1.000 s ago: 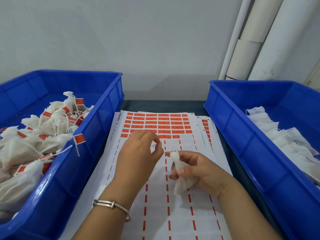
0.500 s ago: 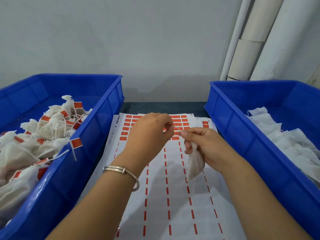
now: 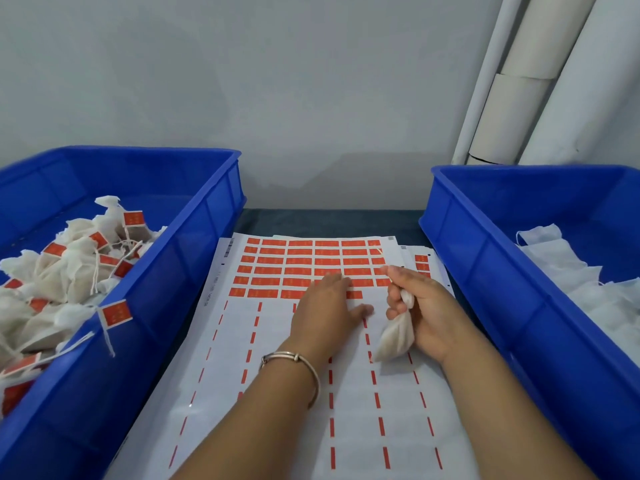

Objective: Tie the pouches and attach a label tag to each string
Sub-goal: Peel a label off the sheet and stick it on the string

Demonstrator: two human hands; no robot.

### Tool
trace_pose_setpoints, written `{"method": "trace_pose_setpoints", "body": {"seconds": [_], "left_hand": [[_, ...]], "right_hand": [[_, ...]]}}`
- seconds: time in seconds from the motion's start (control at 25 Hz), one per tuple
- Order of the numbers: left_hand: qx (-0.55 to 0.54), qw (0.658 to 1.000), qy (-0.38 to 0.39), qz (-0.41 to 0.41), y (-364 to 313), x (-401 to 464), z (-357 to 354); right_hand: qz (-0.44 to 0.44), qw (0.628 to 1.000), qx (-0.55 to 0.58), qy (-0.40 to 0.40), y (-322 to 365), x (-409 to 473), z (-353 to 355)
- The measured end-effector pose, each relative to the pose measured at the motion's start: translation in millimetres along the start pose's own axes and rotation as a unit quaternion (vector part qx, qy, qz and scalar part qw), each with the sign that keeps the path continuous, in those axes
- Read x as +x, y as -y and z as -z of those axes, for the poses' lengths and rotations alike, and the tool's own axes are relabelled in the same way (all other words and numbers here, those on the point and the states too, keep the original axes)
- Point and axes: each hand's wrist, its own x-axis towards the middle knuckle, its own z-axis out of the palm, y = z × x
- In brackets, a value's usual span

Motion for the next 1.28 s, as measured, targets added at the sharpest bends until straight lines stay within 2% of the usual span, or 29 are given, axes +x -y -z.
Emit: {"method": "trace_pose_setpoints", "body": {"seconds": [0.16,0.52,0.92,1.28], "left_hand": [[0.037,0.999,0.011,-0.009,3.6,3.5,-4.0],[0.078,0.996,-0.030,-0.018,1.2,2.2,-1.2],[-0.067,0.993,-0.084,0.041,3.2,3.7,-0.4],[0.016,0.998,-0.057,0.027,-0.8,7.2,4.4]], "right_hand": [[-0.001,0.998,0.057,0.007,-9.3,5.5,4.5],[0.013,0.997,0.068,0.022,-14.4,7.4,5.8],[0.017,0.997,0.060,0.034,-16.4,11.1,6.9],[0.014,0.998,0.060,0.030,-17.3,12.2,6.9]]}}
